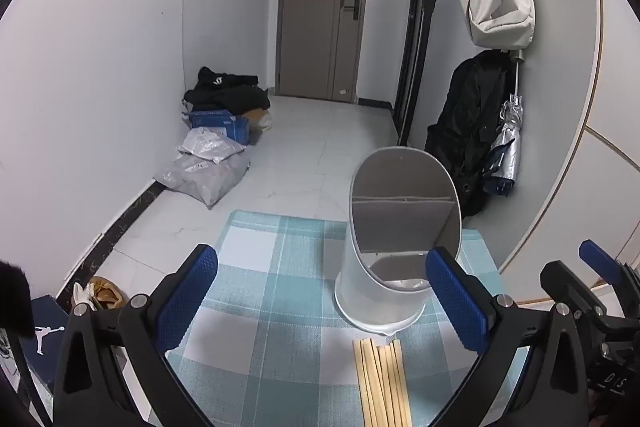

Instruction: Organize utensils

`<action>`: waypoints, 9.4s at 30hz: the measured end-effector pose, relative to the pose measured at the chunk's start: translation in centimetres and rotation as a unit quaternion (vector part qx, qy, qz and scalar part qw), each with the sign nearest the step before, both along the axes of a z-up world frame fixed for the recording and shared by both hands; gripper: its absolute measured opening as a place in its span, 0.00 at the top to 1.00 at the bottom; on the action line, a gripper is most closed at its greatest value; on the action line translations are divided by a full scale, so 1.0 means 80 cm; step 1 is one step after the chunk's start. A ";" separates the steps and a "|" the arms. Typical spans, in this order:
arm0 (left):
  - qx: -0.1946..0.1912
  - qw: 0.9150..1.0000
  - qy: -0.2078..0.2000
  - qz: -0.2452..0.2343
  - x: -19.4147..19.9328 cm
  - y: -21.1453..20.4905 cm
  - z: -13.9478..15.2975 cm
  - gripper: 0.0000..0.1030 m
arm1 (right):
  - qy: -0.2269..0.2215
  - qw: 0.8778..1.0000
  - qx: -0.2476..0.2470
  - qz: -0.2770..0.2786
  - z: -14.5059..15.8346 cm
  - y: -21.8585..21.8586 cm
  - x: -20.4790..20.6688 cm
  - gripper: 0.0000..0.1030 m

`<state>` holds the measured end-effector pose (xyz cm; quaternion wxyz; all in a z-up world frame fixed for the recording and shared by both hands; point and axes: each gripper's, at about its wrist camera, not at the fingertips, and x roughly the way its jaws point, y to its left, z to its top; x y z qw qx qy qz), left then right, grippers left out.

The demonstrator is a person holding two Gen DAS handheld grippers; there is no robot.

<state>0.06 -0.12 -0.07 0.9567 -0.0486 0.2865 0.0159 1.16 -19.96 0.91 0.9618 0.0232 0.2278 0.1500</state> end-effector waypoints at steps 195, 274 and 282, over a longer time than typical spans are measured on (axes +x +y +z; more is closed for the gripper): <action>-0.139 0.977 0.143 -0.072 0.027 0.051 -0.039 0.97 | 0.179 0.974 0.073 0.119 -0.084 0.052 0.044 0.96; -0.077 0.980 0.077 -0.169 0.171 0.020 0.084 0.72 | -0.023 0.970 0.053 0.236 0.042 0.050 0.189 0.92; -0.092 0.993 0.027 -0.064 0.127 0.048 0.108 0.29 | -0.006 0.977 0.058 0.206 0.054 0.024 0.149 0.58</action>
